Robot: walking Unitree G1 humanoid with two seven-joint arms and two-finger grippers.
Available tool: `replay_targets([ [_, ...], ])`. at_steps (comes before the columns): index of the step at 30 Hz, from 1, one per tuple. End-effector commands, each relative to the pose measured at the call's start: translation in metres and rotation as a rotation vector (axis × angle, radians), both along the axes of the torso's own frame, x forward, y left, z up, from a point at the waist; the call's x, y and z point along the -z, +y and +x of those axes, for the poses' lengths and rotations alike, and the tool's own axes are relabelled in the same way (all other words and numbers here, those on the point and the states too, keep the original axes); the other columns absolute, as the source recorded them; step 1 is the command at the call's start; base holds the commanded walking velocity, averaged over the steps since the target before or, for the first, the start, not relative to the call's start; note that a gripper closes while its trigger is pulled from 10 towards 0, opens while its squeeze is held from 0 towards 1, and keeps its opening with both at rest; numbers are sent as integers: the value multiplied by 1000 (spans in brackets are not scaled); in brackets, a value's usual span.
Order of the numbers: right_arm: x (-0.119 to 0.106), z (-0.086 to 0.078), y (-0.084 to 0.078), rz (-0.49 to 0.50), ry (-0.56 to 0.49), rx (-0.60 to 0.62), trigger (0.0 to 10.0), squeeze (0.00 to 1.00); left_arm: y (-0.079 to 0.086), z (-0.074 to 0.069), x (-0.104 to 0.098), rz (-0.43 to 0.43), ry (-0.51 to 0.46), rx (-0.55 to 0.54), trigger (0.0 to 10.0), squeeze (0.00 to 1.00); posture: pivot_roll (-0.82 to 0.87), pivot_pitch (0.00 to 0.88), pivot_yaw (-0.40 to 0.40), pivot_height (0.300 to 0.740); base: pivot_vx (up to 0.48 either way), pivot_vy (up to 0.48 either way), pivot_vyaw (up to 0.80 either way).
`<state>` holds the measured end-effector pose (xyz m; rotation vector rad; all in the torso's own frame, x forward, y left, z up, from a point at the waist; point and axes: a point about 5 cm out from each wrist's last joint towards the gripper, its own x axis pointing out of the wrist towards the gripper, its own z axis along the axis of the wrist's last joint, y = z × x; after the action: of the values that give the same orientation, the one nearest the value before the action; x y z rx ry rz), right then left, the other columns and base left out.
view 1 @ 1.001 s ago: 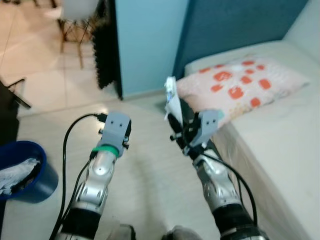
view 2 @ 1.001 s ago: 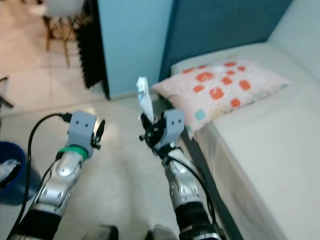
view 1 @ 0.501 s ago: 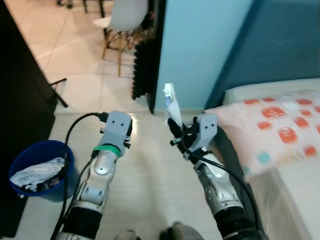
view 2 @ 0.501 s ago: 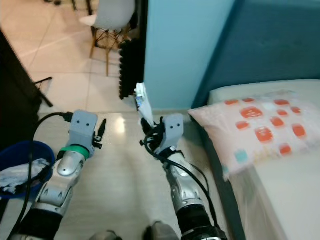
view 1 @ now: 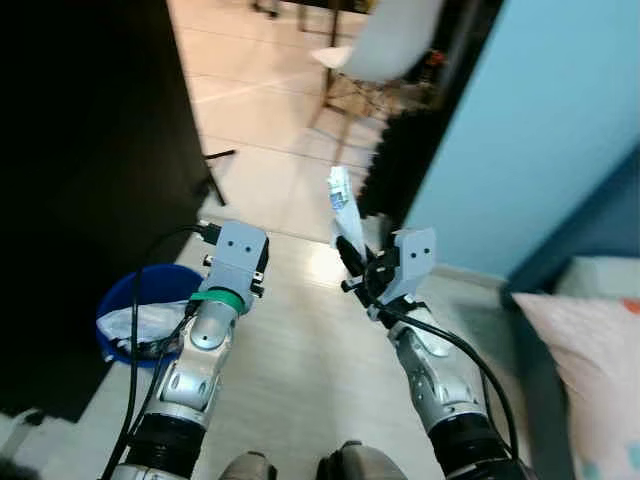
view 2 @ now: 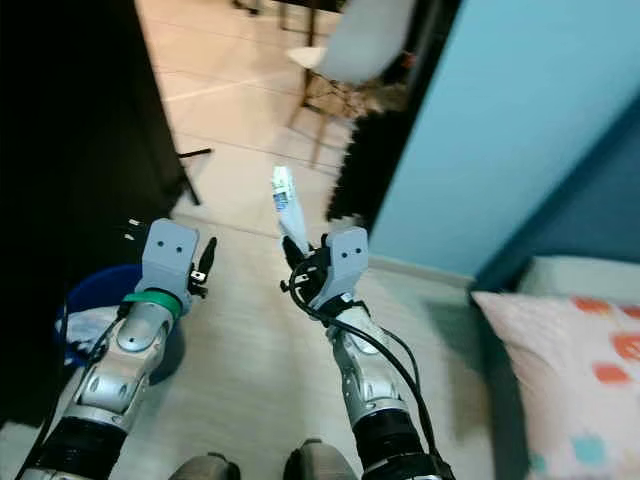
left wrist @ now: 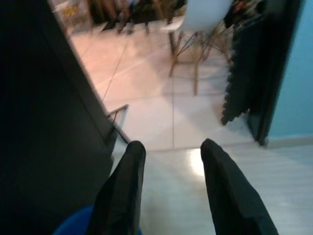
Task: Clean up the room
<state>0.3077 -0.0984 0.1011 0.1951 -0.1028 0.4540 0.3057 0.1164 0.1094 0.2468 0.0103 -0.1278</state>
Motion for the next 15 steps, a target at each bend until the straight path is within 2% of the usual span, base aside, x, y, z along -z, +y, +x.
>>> replay_targets([
  [1,2,-1,-1,-1,9,4,10000,0,-2,-1,2,14,9,12,10000,0,49,0,-9,731,266,0,738],
  [15,3,-1,-1,0,11,7,10000,0,-3,0,2,11,8,10,10000,0,51,0,-7,731,274,0,721],
])
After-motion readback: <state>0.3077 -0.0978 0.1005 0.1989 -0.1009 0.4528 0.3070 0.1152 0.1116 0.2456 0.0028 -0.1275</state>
